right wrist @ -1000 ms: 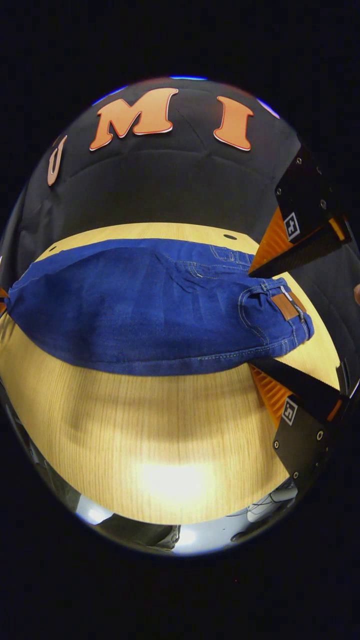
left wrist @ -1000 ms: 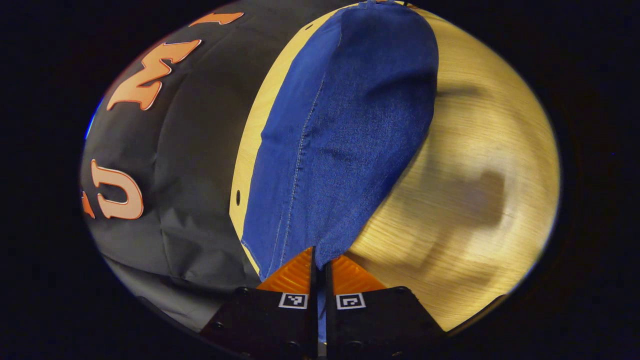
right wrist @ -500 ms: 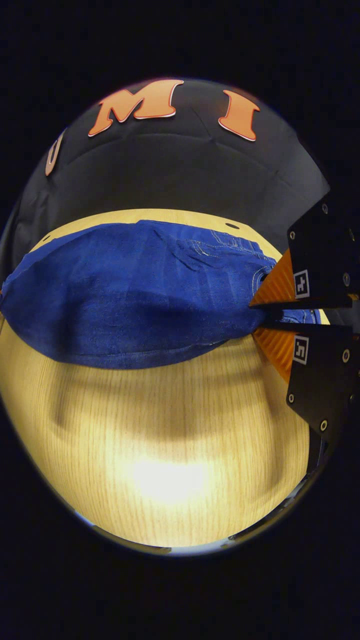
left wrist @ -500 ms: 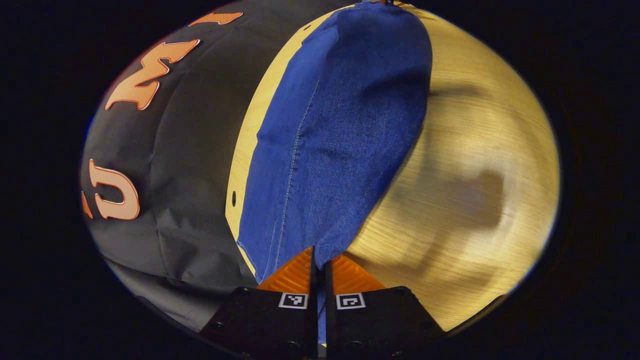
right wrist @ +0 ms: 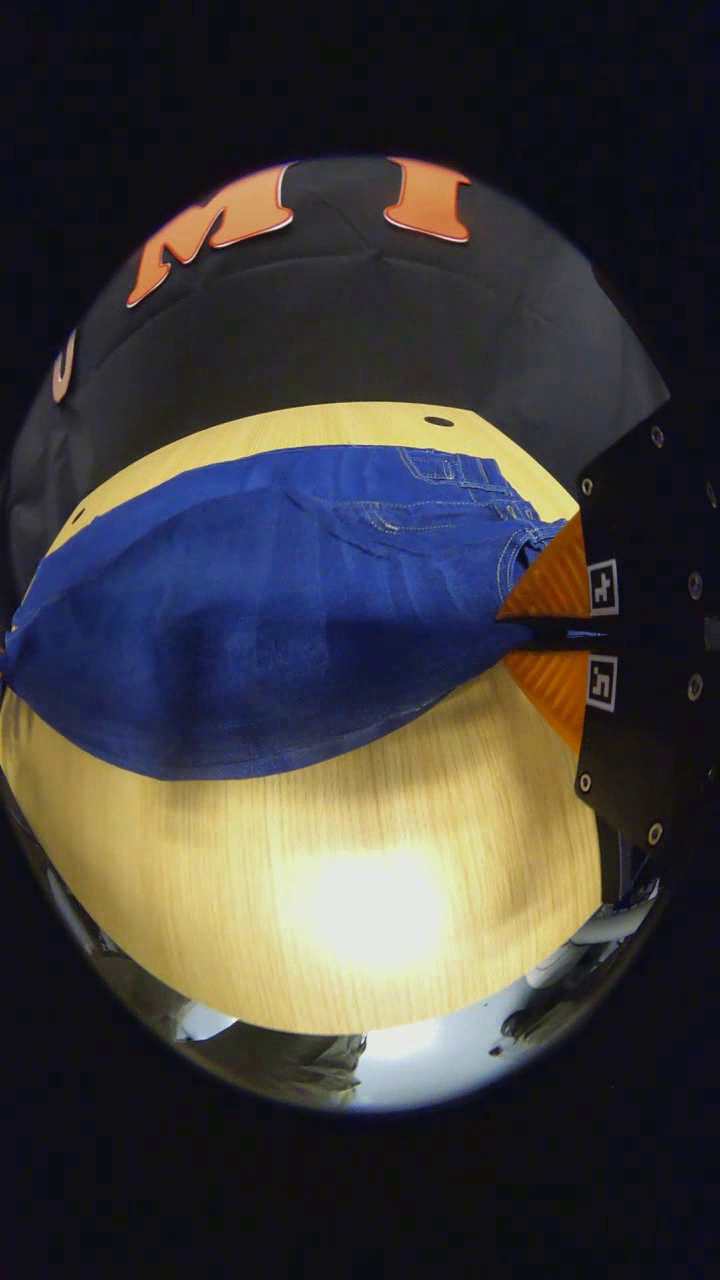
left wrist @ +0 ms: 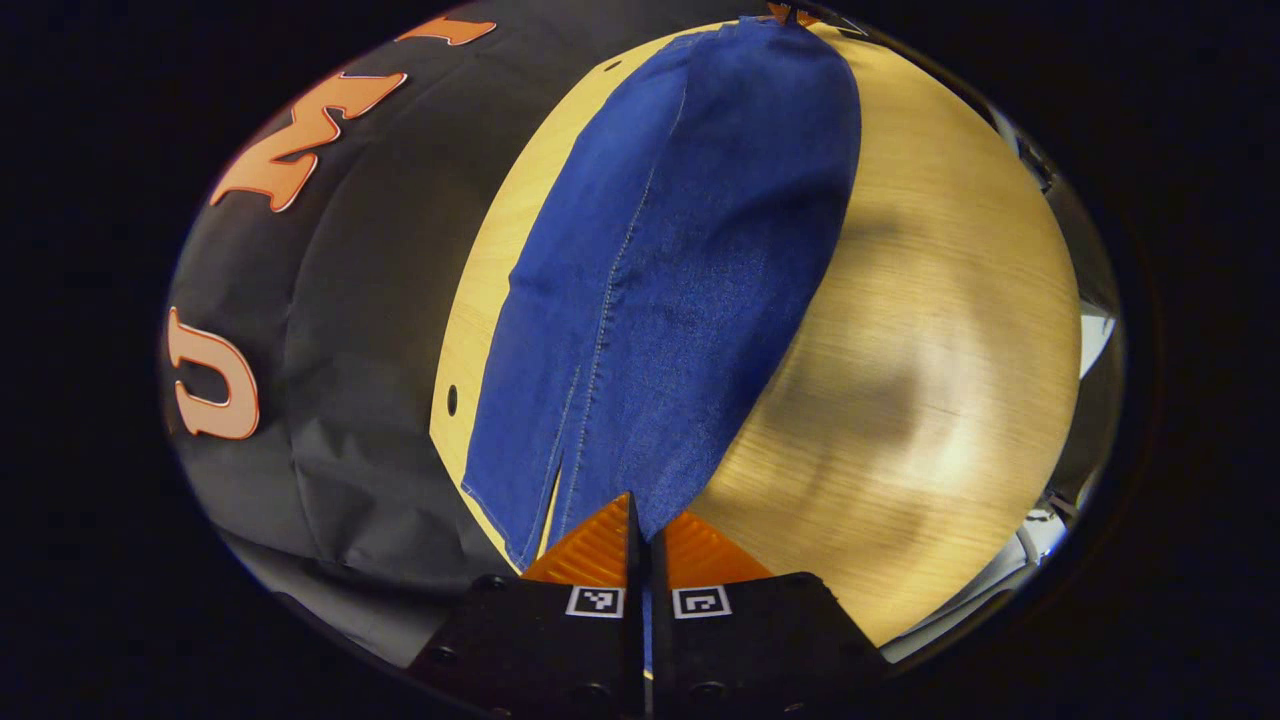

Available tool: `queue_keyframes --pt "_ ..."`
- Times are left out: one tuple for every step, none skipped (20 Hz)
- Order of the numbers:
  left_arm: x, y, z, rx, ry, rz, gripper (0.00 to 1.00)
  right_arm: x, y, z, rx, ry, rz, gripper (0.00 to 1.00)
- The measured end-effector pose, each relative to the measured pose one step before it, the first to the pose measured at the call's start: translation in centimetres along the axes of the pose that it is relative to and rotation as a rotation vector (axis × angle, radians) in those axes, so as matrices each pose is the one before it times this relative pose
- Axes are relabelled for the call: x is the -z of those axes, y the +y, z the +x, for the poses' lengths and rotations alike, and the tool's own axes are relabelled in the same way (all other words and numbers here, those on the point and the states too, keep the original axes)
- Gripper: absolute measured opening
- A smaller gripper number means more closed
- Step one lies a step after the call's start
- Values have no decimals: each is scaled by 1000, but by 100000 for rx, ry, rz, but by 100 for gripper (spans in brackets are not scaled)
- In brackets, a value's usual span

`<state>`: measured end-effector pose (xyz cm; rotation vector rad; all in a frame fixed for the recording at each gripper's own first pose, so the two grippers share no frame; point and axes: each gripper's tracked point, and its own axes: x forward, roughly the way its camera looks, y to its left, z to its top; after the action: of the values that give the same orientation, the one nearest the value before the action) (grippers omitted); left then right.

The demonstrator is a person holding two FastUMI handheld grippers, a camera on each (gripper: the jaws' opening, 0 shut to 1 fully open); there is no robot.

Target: Grasp the waist and the cuffs of the jeans and fold them to make the two legs overlap; first hold the waist and fold one-third of the jeans toward the cuffs, then hold the cuffs and fold the remaining one-third in the same direction to finish folding.

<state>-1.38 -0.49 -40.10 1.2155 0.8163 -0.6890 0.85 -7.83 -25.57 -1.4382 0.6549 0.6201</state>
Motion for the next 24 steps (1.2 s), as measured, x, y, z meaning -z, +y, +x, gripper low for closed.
queue_keyframes --pt "-414 -70 -390 3587 735 -1574 4 2 -270 -567 -2215 -825 197 0" --pt "-183 -374 -269 4038 702 -597 4 102 -473 -645 -2246 -924 -645 0" --pt "73 -349 -572 4298 272 1145 4 9 -382 -585 -2467 -545 -535 0" --pt "-59 -408 -759 5160 381 1812 4 253 -402 -851 -3408 293 1143 0" --pt "527 -220 -866 6145 314 1951 4 -143 -520 -885 -3510 203 2208 1" --pt "407 -175 -773 6371 592 2065 4 -264 -1030 -686 -3491 514 3480 0" --pt "94 260 -598 5702 -178 1533 4 -491 -832 -1007 -3685 522 5117 0" --pt "24 509 -747 5044 -236 1230 4 -165 -653 -464 -3746 1394 4445 0" --pt "192 806 -840 4949 -89 757 4 -165 39 -417 -5096 1422 2551 0" --pt "-452 434 -758 6470 -18 216 4 -152 3 -627 -3183 1030 138 0" --pt "659 917 -1146 4009 -119 -472 0 3 -312 -376 -2987 1566 1403 0" --pt "-676 981 -771 3810 -484 1241 2 -191 -209 125 -1830 634 2096 0" --pt "-912 1367 72 1820 -1068 1421 1 -306 -566 85 -2714 26 2826 0" --pt "-481 1462 -247 2134 -760 1174 1 -49 -526 31 -3645 490 3351 0" --pt "-212 1238 -227 3345 630 -1148 1 5 -640 23 -3948 1034 3438 0" --pt "-313 1007 -57 4233 698 -2008 1 -280 -877 -61 -3242 -162 3250 0" --pt "-231 1123 -53 3180 363 -1200 1 -292 -752 -100 -1921 -163 3753 0" --pt "103 1153 -60 2376 891 -988 1 -264 -734 92 -3555 54 3985 0" --pt "-29 1217 9 2581 331 -725 1 -520 -1124 67 -1627 -501 2444 0" --pt "-180 1063 172 3021 959 -30 1 -310 -641 31 -2881 1573 2781 0" --pt "-63 1273 82 2009 1198 191 1 -619 -1008 317 -1106 519 1584 0" --pt "-103 1275 250 1273 1636 584 1 -690 -1242 306 -482 491 992 0" --pt "-207 1032 263 1546 1301 684 1 -705 -1123 512 -1091 1276 2385 0" --pt "-272 1103 306 1186 1532 602 1 -591 -1143 835 -1198 781 2133 0"
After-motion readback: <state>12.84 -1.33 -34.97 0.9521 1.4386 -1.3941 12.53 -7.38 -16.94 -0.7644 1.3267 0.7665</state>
